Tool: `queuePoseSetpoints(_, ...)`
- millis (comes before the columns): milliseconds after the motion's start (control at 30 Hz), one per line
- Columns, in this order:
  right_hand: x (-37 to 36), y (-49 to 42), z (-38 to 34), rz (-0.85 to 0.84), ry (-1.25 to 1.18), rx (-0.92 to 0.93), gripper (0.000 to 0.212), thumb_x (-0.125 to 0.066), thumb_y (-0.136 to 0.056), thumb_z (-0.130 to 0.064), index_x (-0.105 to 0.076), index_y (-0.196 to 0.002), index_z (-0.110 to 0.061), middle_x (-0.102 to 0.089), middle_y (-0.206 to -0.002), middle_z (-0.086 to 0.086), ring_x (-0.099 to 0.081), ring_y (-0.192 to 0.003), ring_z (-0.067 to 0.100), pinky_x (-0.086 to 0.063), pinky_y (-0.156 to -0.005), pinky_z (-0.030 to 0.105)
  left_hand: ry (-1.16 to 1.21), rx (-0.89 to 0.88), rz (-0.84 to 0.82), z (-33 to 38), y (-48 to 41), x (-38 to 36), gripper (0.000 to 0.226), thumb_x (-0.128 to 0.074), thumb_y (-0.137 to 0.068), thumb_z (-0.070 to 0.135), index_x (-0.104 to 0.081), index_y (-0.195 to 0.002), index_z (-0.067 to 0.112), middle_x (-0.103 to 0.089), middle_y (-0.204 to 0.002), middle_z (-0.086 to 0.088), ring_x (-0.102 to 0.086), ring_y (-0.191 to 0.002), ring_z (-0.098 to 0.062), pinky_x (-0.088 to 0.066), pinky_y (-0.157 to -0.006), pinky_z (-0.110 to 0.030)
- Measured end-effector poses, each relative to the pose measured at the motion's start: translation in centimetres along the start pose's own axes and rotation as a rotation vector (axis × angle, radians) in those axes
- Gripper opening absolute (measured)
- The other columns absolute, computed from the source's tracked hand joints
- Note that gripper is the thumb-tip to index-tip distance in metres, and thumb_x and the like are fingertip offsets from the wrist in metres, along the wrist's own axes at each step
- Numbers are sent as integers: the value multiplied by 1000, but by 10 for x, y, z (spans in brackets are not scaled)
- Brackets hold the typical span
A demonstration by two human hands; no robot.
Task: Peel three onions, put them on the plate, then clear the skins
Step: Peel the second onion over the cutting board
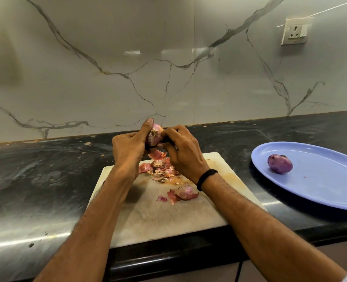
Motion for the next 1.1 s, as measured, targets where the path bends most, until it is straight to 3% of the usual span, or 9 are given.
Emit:
queuePoseSetpoints(100, 1, -1, 1, 43, -10, -19, 10, -63, -91, -7, -66, -101, -5, -60, -94, 10, -51, -81, 11, -37, -72, 5, 13, -4, -3, 1, -2, 1, 33, -79, -77, 48, -72, -78, 15, -75, -78, -5, -75, -67, -14, -61, -63, -27)
queuePoseSetpoints(267, 3, -4, 2, 98, -56, -69, 27, -63, -88, -1, -61, -115, -6, -58, -105, 10, -55, -92, 10, -42, -80, 6, 40, -25, -42, 1, -3, 0, 34, -78, -80, 44, -75, -91, 13, -74, -86, -4, -75, -77, -14, -61, -64, -23)
queuePoseSetpoints(433, 1, -4, -1, 52, -93, -63, 38, -68, -85, -5, -55, -121, -7, -58, -110, 12, -58, -96, 15, -41, -83, 5, 47, -37, -104, 2, -1, -3, 19, -73, -87, 42, -73, -81, 24, -74, -79, 2, -73, -75, -11, -58, -64, -22)
queuePoseSetpoints(600, 2, -4, 0, 47, -106, -60, 40, -73, -84, -9, -56, -120, -7, -57, -111, 12, -58, -95, 15, -40, -84, 5, 44, -12, -136, 2, 0, -5, 30, -66, -94, 43, -71, -80, 17, -73, -86, -6, -71, -85, -22, -59, -83, -35)
queuePoseSetpoints(700, 2, -4, -1, 34, -118, -42, 44, -77, -82, -12, -55, -120, -9, -55, -110, 12, -57, -94, 15, -42, -81, 6, 61, -7, -134, 3, -1, -5, 29, -67, -93, 44, -73, -84, 17, -75, -91, -8, -74, -88, -24, -61, -83, -36)
queuePoseSetpoints(833, 3, -4, -3, 46, -83, 27, 47, -78, -80, -13, -50, -117, -21, -53, -105, 11, -52, -88, 12, -38, -74, 2, 79, -5, -124, 3, -1, -5, 27, -68, -91, 45, -73, -81, 21, -77, -81, -2, -75, -78, -17, -60, -70, -28)
queuePoseSetpoints(1100, 4, -4, -1, 61, -32, 80, 42, -71, -86, -8, -44, -113, -25, -54, -101, 13, -50, -83, 13, -34, -73, 4, 58, 4, -110, 3, 1, -5, 29, -70, -88, 47, -72, -78, 19, -75, -84, -6, -75, -87, -27, -61, -82, -39)
Point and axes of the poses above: each hand's wrist, its own y-axis away from the middle knuckle, its own x-axis out of the back of the hand, z = x × y, the point moved 1 cm from there along -y, towards the middle knuckle
